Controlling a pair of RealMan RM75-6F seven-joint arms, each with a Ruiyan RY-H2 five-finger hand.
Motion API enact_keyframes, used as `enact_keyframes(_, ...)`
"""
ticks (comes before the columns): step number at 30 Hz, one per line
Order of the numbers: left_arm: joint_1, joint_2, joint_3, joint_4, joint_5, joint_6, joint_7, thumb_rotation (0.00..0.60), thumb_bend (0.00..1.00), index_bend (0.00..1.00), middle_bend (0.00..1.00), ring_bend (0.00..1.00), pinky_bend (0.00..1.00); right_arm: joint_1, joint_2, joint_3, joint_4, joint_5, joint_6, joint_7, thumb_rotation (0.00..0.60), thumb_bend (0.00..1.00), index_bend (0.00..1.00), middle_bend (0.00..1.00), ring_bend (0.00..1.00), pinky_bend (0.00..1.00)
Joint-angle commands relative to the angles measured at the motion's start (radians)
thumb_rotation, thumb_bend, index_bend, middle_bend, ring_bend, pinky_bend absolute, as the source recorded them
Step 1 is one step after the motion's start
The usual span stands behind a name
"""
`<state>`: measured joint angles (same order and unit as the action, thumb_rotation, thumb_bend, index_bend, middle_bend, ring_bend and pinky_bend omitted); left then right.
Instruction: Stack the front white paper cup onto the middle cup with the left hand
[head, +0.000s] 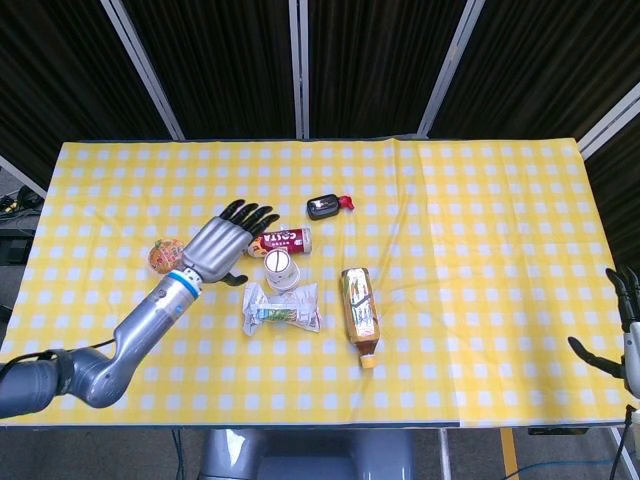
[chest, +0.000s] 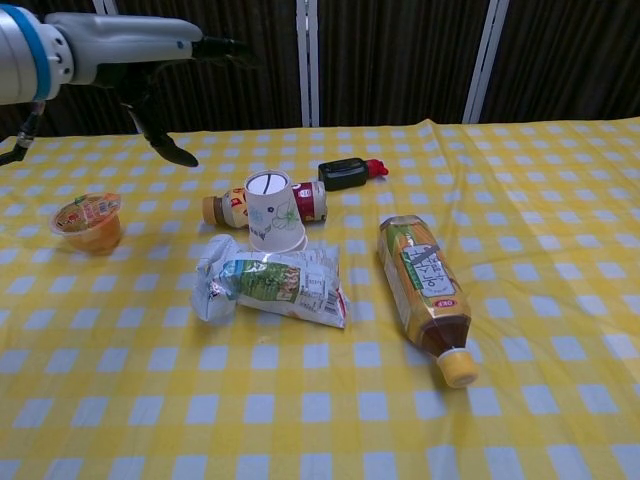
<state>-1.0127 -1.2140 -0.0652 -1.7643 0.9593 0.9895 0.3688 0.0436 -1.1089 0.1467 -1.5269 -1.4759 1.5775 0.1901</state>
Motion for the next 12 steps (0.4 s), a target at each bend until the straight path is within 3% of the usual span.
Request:
enact_keyframes(1, 0.209, 0.021, 0.091, -0.062, 0.202, 0.26, -0.044, 0.6, 0.19, 0.0, 0.0, 0.0, 0.0, 0.008, -0.006, -0.014, 0.0, -0.009, -0.02, -0.024, 0.6, 0.04, 0.0, 0.0, 0.0, 0.0)
enact_keyframes(6, 0.401, -0.022, 0.175, -0.029, 0.316, 0.482, -0.055, 0.6, 0.19, 0.0, 0.0, 0.0, 0.0, 0.015, -0.013, -0.029, -0.001, -0.024, -0.036, -0.054, 0.6, 0.04, 0.0, 0.0, 0.0, 0.0)
enact_keyframes(12, 0.556, -0.08, 0.231, 0.053, 0.403, 0.637, -0.089, 0.6, 0.18, 0.0, 0.0, 0.0, 0.0, 0.017, -0.018, -0.039, -0.013, -0.043, -0.032, -0.077, 0.6, 0.04, 0.0, 0.0, 0.0, 0.0)
